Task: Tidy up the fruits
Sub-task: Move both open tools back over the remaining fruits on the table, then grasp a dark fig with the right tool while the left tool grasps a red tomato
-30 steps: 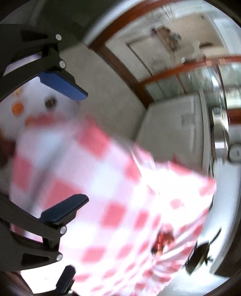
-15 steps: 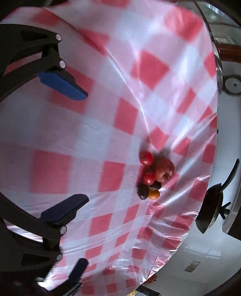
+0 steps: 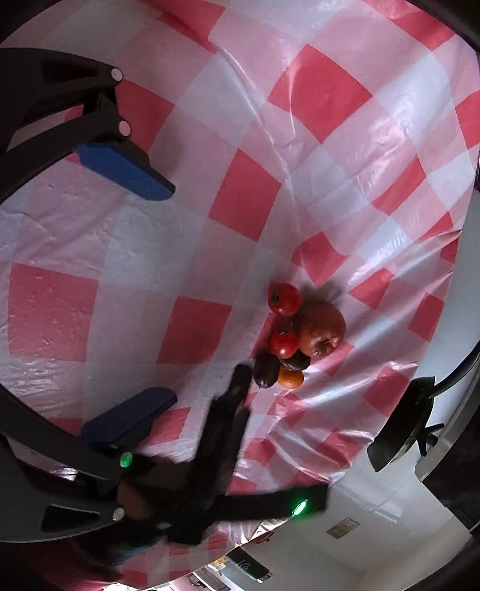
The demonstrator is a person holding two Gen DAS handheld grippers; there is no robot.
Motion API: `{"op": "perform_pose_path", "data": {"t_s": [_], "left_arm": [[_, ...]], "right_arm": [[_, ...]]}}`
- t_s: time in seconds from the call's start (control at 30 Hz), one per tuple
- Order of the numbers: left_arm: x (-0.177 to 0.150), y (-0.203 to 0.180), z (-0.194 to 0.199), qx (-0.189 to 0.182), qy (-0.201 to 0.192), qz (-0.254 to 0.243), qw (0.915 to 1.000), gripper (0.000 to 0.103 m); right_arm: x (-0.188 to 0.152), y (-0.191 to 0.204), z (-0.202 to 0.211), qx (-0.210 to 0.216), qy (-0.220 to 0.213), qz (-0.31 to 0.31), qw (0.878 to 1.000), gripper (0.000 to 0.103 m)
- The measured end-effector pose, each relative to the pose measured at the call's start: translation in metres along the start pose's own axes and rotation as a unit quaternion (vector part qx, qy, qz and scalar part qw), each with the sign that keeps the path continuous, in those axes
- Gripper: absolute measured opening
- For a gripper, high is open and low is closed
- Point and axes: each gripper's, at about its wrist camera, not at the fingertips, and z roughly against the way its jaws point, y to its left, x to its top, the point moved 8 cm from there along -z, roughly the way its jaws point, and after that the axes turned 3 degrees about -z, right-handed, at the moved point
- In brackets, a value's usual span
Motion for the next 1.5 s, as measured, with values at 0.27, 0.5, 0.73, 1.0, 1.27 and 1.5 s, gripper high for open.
{"op": "perform_pose_path", "data": {"t_s": [0.27, 0.5, 0.73, 1.0, 1.27, 1.5], "left_arm": [[0.002, -0.001, 0.0, -0.007, -0.005, 0.003, 1.0, 0.101], [0.0, 0.001, -0.001, -0.005, 0.0, 0.003, 1.0, 0.101], [-0.004, -0.001, -0.007, -0.01, 0.022, 0.0, 0.9997, 0.101], [0.011, -0.007, -0.029, 0.034, 0.043, -0.035, 0.9979, 0.101], [0.073, -0.017, -0.107, 0.12, 0.067, -0.124, 0.9827, 0.077], [0.078, -0.024, -0.109, 0.126, 0.059, -0.155, 0.9781, 0.031]], "right_arm": [[0.016, 0.002, -0.018, -0.007, 0.004, 0.023, 1.0, 0.037], [-0.026, -0.011, 0.033, 0.009, -0.04, -0.07, 0.997, 0.037], [-0.041, -0.038, 0.059, 0.032, -0.078, -0.159, 0.984, 0.037], [-0.037, -0.045, 0.05, 0.074, -0.068, -0.192, 0.976, 0.037], [-0.04, -0.043, 0.046, 0.086, -0.06, -0.192, 0.976, 0.037], [-0.04, -0.041, 0.043, 0.086, -0.053, -0.188, 0.977, 0.037]]}}
